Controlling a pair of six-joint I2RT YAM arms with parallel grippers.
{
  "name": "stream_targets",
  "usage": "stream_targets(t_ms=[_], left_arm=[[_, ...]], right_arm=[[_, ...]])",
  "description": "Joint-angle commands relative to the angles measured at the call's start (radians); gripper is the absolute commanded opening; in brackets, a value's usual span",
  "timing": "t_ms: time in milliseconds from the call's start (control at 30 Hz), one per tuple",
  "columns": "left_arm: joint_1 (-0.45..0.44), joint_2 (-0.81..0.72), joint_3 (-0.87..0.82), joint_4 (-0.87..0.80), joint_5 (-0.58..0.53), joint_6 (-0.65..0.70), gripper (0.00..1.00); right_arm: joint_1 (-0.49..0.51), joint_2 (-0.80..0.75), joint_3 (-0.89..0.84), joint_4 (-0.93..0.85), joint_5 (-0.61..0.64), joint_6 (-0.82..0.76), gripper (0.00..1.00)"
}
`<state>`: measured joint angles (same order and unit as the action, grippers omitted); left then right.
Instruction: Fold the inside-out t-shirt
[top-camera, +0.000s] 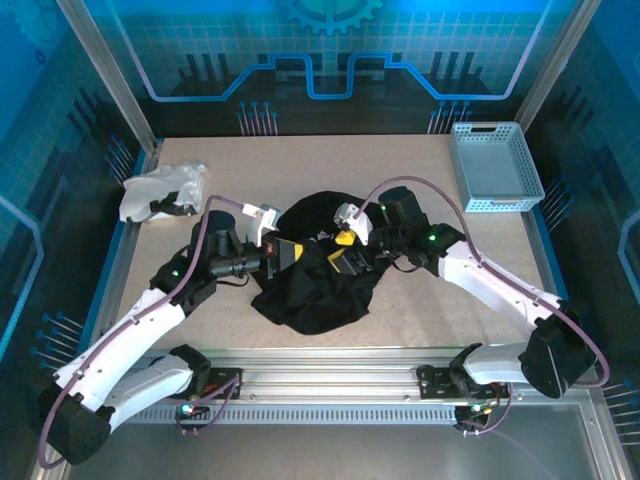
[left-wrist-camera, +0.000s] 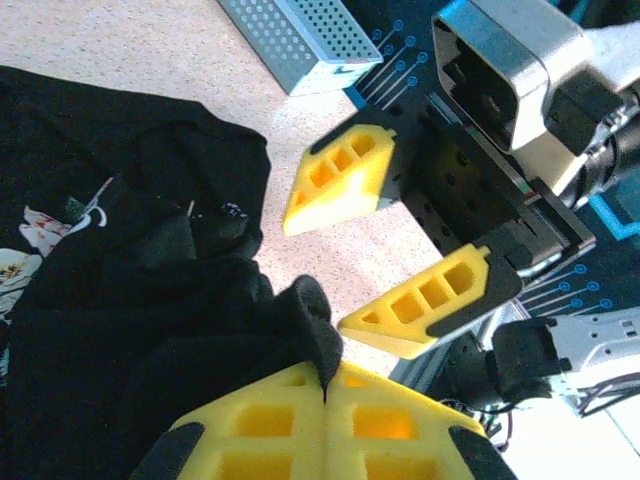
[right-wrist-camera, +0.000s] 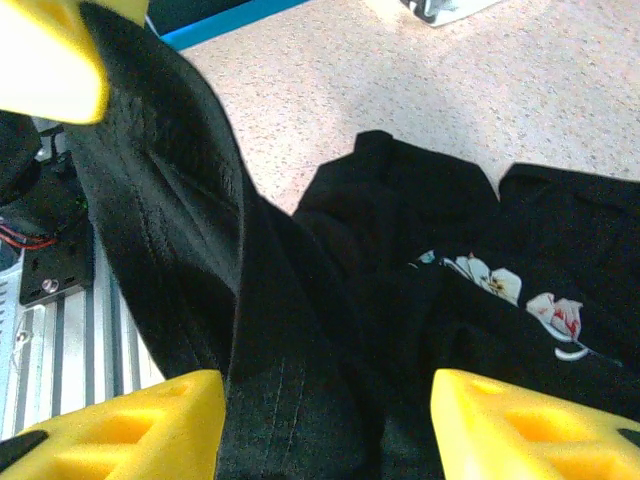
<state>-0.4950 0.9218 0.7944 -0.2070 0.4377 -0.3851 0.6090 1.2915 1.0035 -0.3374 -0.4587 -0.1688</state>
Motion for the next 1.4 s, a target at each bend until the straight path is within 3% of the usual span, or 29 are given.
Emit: stream_targets(t_ms=[0,233,367,467,533,633,700,867,1100,1367], left_arm=[[-0.003,0.001,0.042,-0.017,-0.03,0.016,0.0],[-0.004,0.014,0.048,-0.012,-0.027,0.007,0.0],[-0.004,0.017,0.048,-0.012,-0.024,0.005,0.0],[-0.004,0.018,0.047,-0.011,-0.027,0.002,0.0],[-0.004,0.025,0.044,-0.016,-0.047,0.002,0.0],[-0.003,0.042,0.031,-0.028,-0.102,-0.01,0.0],[-0.002,0.061,0.022,-0.024,-0.137,-0.022,0.0],[0.023,0.152,0.015,0.012,-0.152,-0.08,0.0],[0.042,0.276,0.027,0.058,-0.127,-0.07,0.09],[0.043,0.15,-0.098,0.112,-0.075,-0.07,0.26]], right_arm=[[0.069,-0.065,-0.042,-0.015,0.114,0.076,0.59],[0.215,-0.074,-0.115,0.042,0.445,0.246,0.64],[0.252,-0.058,-0.118,0.057,0.549,0.281,0.63],[0.267,-0.052,-0.116,0.046,0.59,0.288,0.5],[0.266,-0.066,-0.11,0.039,0.609,0.29,0.32],[0.243,-0.077,-0.085,0.006,0.608,0.301,0.09],[0.219,-0.072,-0.065,-0.02,0.591,0.31,0.0],[0.108,-0.013,0.004,-0.084,0.463,0.347,0.0],[-0.034,0.111,0.099,-0.124,0.336,0.355,0.0],[-0.05,0.129,0.126,-0.149,0.317,0.336,0.0]])
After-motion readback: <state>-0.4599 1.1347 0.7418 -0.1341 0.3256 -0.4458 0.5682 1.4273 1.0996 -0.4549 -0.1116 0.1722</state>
